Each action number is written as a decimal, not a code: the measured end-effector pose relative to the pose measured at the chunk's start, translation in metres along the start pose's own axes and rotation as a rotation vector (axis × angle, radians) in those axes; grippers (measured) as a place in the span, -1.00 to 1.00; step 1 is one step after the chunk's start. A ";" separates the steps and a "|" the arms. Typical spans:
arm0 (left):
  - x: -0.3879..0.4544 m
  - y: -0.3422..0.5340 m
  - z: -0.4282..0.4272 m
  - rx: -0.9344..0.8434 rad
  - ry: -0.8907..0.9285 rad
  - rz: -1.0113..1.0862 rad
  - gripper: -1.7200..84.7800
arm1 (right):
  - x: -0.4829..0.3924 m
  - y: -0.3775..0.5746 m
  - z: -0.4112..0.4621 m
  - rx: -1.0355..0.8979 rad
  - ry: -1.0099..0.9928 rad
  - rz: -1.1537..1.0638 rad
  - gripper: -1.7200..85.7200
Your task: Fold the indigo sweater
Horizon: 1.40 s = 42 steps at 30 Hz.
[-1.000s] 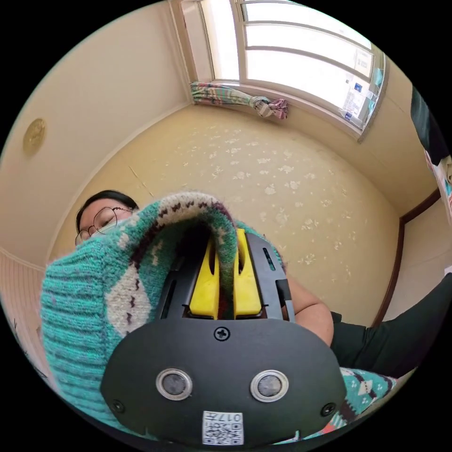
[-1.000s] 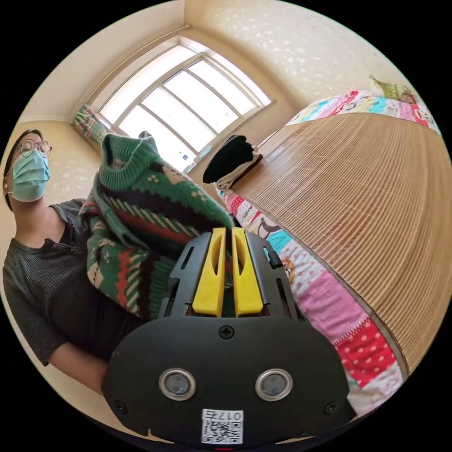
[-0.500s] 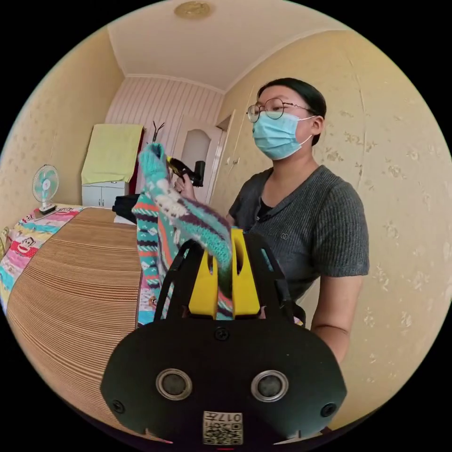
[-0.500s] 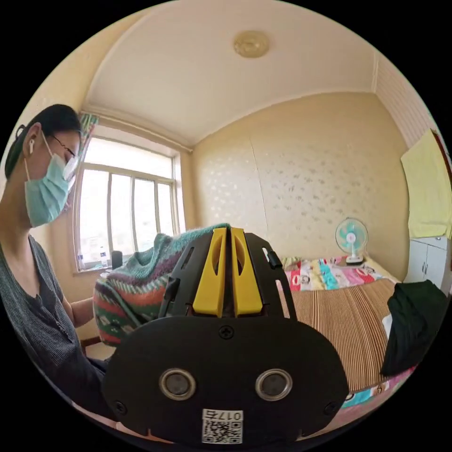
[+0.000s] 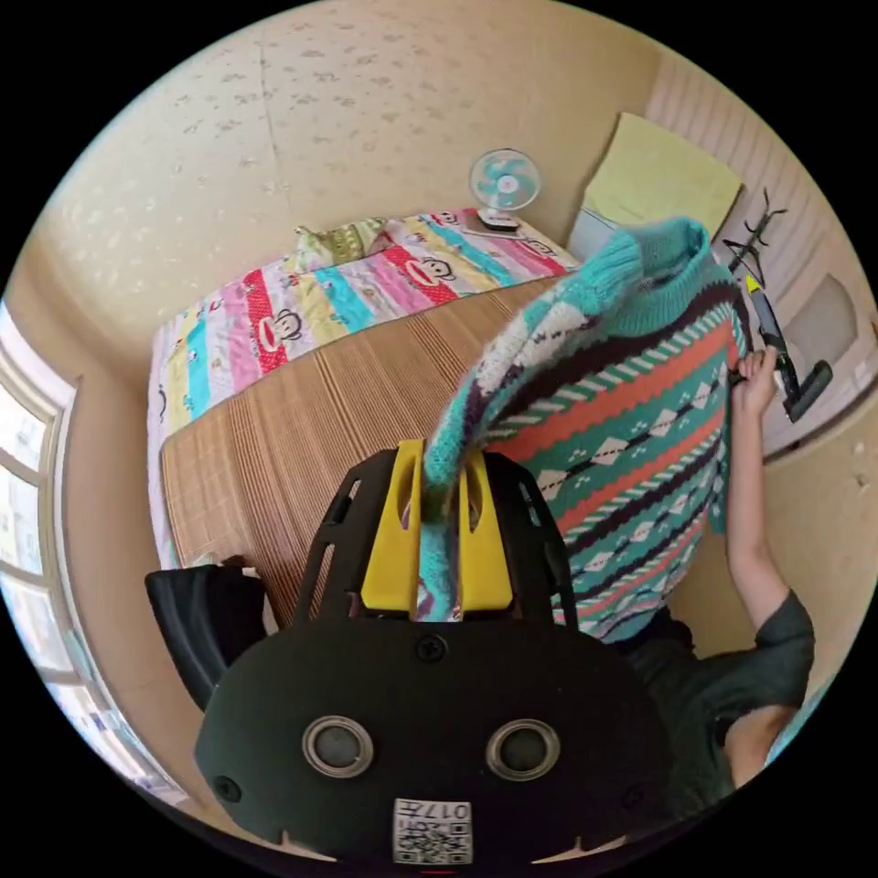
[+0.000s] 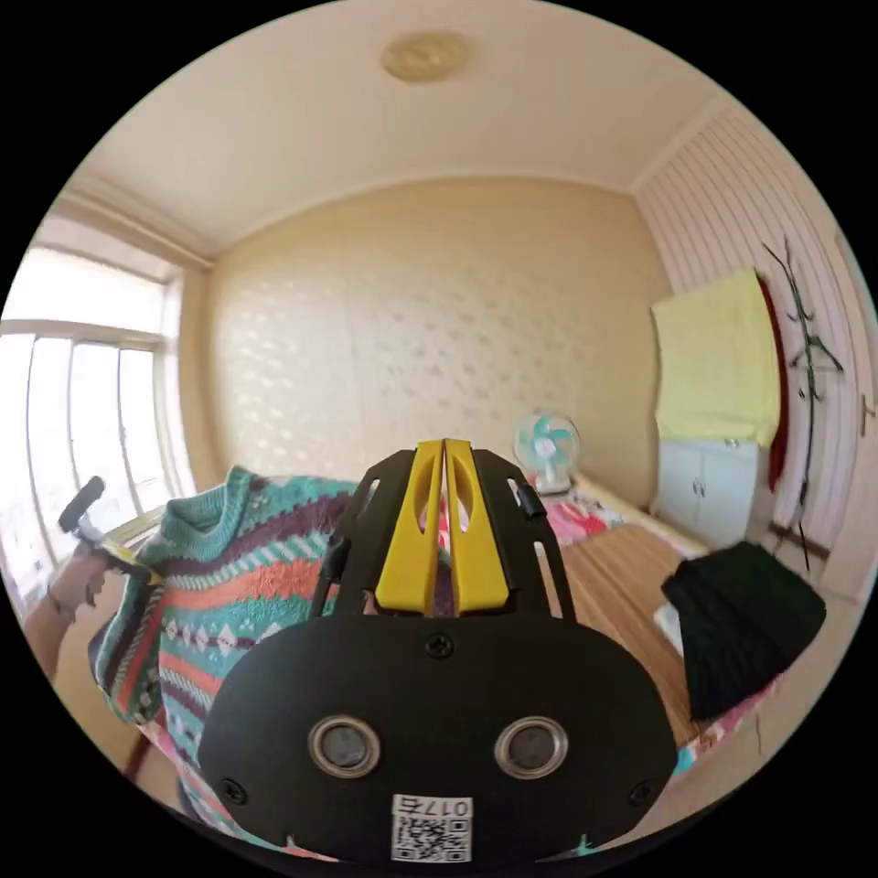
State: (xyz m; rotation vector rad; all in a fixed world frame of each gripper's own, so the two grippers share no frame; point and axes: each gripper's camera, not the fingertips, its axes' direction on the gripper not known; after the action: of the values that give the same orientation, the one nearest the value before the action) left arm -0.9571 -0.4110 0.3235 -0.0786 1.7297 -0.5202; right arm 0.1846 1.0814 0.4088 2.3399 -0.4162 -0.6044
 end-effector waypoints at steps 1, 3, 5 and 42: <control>0.004 -0.015 0.017 0.024 -0.167 -0.064 -0.76 | 0.010 0.001 0.032 -0.132 -0.001 0.037 -0.93; 0.010 -0.020 0.046 0.072 -0.367 -0.152 -0.76 | 0.036 0.035 0.110 -0.434 -0.298 0.063 -0.92; 0.015 -0.014 0.086 0.068 -0.417 -0.166 -0.78 | 0.044 0.078 0.126 -0.453 -0.512 0.014 -0.91; -0.384 0.397 0.180 -0.051 0.599 -0.804 -0.83 | 0.047 0.527 0.087 -1.045 -0.433 -0.253 -0.95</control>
State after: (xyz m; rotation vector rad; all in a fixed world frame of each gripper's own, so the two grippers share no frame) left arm -0.6069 0.0181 0.4993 -0.7398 2.2704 -1.1722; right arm 0.1099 0.6343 0.6954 1.2559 0.0432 -1.1223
